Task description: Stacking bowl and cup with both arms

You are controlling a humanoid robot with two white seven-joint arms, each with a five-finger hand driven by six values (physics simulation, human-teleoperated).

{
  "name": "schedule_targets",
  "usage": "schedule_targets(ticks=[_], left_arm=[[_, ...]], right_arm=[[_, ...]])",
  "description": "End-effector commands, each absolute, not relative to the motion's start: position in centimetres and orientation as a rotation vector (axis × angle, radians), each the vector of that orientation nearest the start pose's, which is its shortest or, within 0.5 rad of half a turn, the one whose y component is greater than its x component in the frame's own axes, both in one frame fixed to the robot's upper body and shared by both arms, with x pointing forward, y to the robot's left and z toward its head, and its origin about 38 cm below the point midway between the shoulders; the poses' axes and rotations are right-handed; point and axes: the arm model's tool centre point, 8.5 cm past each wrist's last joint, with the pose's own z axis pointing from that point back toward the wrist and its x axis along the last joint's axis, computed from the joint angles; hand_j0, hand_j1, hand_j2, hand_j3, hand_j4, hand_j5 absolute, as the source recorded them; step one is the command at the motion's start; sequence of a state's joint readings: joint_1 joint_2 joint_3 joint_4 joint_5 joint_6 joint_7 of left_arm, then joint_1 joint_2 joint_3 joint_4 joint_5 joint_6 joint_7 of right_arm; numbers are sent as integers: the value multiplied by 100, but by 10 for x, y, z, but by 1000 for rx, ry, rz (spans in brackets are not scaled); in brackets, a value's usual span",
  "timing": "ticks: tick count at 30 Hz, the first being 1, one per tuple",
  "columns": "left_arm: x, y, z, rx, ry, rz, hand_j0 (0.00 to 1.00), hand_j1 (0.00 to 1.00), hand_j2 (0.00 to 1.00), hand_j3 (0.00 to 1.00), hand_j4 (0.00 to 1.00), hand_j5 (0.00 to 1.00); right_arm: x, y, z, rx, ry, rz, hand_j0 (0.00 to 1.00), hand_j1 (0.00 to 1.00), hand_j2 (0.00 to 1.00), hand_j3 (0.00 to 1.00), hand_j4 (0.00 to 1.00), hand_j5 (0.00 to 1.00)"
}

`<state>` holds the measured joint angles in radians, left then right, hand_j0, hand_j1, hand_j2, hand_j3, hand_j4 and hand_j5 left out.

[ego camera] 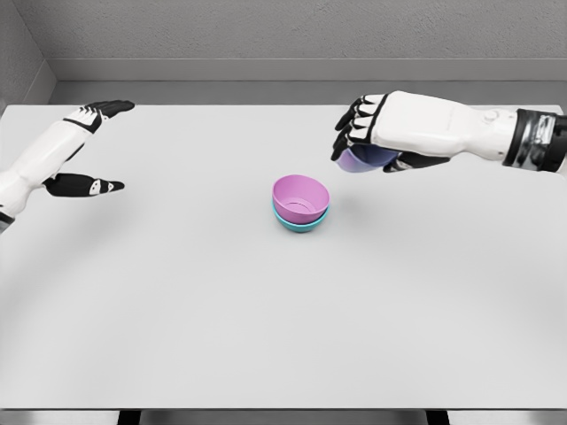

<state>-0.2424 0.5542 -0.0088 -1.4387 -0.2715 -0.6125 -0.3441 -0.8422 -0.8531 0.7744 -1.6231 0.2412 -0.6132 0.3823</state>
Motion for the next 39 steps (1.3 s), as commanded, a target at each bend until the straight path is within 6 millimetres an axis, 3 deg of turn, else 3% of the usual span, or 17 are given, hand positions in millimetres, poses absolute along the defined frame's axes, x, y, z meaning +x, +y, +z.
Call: schedule_targets(ticks=[1,12,18,39], left_arm=[[405,358,195,447,-1878,-1245,100,100,100,100,100,100],[405,359,195,449,-1877,-1243,100,100,100,100,100,100],[405,359,196,448,-1879,-1242,100,100,100,100,100,100],[407,362,192,448,-1866,-1233,100,100,100,100,100,100]], right_arm=[[418,-231,299,406,2221,-2607,69,69,69,69,69,69],[418,-219,297,364,2235,-2581,72,72,72,72,72,72],[407,-207,300,333,2212,-2543,71,71,71,71,71,71],[399,-196,292,284,2144,-2571,71,71,71,71,71,71]])
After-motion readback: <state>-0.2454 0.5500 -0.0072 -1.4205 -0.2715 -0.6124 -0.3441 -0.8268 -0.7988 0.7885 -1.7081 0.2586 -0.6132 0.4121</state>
